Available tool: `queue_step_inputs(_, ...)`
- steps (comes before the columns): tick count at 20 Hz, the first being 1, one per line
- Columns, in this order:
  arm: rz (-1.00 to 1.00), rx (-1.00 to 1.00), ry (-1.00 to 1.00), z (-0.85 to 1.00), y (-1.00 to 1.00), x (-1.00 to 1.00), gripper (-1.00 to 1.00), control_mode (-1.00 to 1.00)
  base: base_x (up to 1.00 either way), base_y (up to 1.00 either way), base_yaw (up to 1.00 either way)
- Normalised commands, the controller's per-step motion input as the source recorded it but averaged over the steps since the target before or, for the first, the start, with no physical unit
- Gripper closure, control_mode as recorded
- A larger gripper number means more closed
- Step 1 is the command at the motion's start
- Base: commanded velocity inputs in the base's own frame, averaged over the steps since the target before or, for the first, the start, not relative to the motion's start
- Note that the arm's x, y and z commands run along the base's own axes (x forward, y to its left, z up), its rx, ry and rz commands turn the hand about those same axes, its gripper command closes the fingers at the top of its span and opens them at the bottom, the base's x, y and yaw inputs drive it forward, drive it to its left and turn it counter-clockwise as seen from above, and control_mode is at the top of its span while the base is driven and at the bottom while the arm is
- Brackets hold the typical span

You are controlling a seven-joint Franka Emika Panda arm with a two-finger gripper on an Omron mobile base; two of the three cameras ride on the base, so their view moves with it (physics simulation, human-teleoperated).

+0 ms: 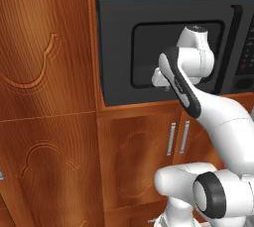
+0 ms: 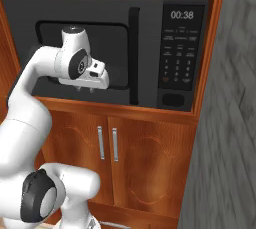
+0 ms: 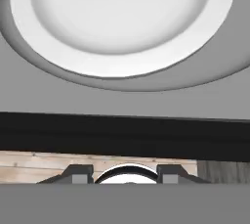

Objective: Pick the cheese from the counter and place it in the microwave. Then turn on the microwave.

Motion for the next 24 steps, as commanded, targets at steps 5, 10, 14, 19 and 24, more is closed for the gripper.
queue_step_inputs(5,-0.01,0.0,-0.09,0.01,-0.02,-0.25,-1.0,-1.0,0.0,0.0,0.0)
queue_step_inputs(10,-0.06,0.0,-0.28,0.12,-0.27,-0.67,-1.0,-1.0,0.0,0.0,0.0)
queue_step_inputs(14,-0.07,0.0,-0.26,0.18,-0.38,-0.52,-1.0,-1.0,0.0,0.0,0.0)
queue_step_inputs(19,-0.06,0.0,-0.19,0.22,-0.54,-0.3,-1.0,-1.0,0.0,0.0,0.0)
queue_step_inputs(24,-0.05,0.0,-0.15,0.32,-0.63,-0.19,-1.0,-1.0,0.0,0.0,0.0)
